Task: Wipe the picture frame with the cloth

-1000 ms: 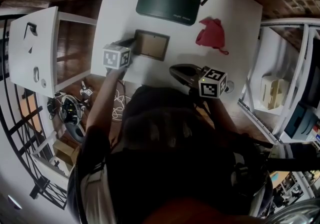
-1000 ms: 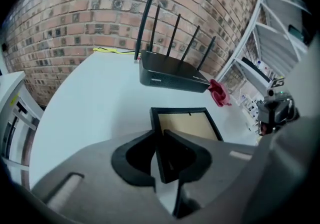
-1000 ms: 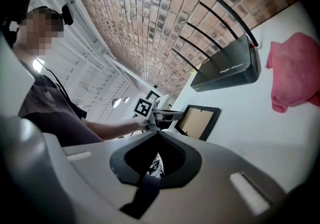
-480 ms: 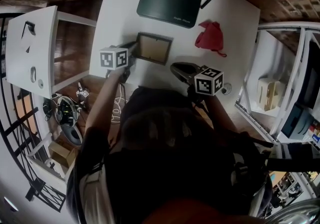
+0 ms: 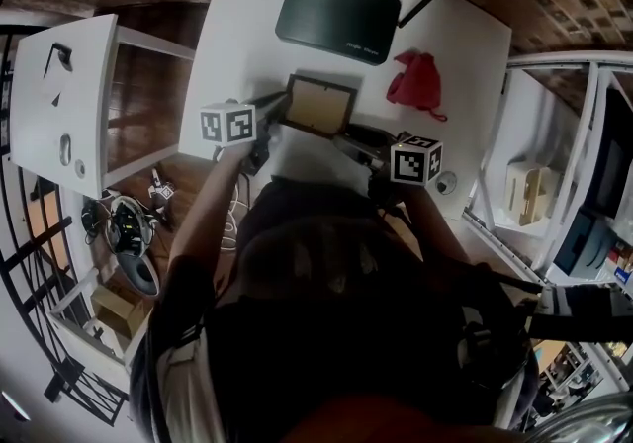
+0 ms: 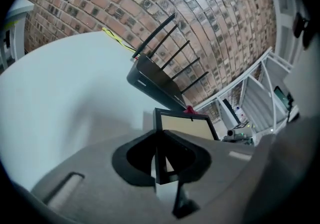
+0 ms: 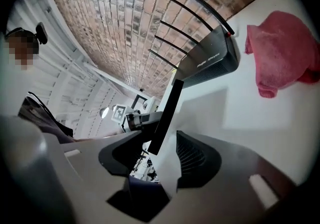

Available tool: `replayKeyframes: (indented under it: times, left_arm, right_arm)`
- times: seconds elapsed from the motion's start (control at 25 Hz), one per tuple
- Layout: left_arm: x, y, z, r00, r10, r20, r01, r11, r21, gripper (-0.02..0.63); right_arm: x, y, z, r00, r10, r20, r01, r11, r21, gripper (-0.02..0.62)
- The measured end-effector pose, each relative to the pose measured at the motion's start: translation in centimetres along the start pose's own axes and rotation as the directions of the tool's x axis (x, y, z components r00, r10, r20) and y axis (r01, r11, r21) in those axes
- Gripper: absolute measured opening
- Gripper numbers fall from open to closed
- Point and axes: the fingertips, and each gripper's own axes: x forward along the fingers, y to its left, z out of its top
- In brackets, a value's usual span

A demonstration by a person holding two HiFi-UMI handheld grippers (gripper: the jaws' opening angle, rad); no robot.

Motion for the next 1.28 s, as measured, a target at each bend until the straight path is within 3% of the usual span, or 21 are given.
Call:
replayKeyframes:
  times: [0.08, 0.2, 0.36, 0.52, 0.64, 0.76, 0.92, 1.0, 1.16, 1.28]
  left_arm:
    - [0.4, -0.8, -0.3, 0.999, -0.039, -0.002, 0.039, 0.999, -0.016, 0.048]
    - [0.7, -1.1, -0.5, 0.997, -0.071, 0.01, 0.071, 0.996, -0.052, 0.048]
    - [0.7, -1.1, 0.2, 0.994, -0.089, 0.066, 0.094, 0.992, -0.086, 0.056]
    - [0.0, -3.3, 1.4, 0.99, -0.119, 0.072, 0.122, 0.992, -0.036, 0.26]
    - [-0.4, -8.6, 2.5, 0.975, -0.218, 0.051, 0.214, 0.975, 0.063, 0.333]
    - [0.0, -13.6, 3.3, 0.959, -0.281, 0.037, 0.272, 0.95, 0.151, 0.361]
    - [0.9, -15.1, 2.7, 0.973, -0.231, 0.002, 0.225, 0.951, 0.21, 0.376]
    - [0.7, -14.7, 2.9, 0.977, -0.214, 0.024, 0.204, 0.957, 0.206, 0.374]
    - [-0.5, -14.1, 3.1, 0.961, -0.255, 0.104, 0.241, 0.962, 0.128, 0.373]
    - [-1.4, -13.0, 3.0, 0.951, -0.274, 0.145, 0.265, 0.961, 0.074, 0.369]
  right_arm:
    - [-0.1, 0.8, 0.5, 0.999, 0.036, 0.033, -0.037, 0.999, 0.024, 0.124]
    - [-0.4, 1.6, 1.3, 0.998, 0.046, 0.051, -0.05, 0.996, 0.067, 0.1]
    - [-0.8, 1.3, 2.1, 0.997, -0.056, 0.059, 0.053, 0.997, 0.06, 0.08]
    - [-1.8, 0.0, 2.9, 0.977, -0.187, 0.104, 0.179, 0.98, 0.084, 0.077]
    - [-1.6, 0.3, 3.3, 0.961, -0.258, 0.1, 0.261, 0.965, -0.016, 0.075]
    - [-0.6, 1.5, 3.1, 0.953, -0.29, 0.087, 0.299, 0.947, -0.117, 0.075]
    - [1.1, 3.4, 2.8, 0.947, -0.31, 0.083, 0.321, 0.917, -0.236, 0.078]
    - [1.7, 4.1, 2.9, 0.943, -0.319, 0.094, 0.333, 0.9, -0.282, 0.084]
    - [2.8, 5.4, 2.2, 0.934, -0.347, 0.088, 0.352, 0.842, -0.409, 0.098]
    - [3.8, 6.0, 1.5, 0.942, -0.329, 0.07, 0.328, 0.85, -0.412, 0.106]
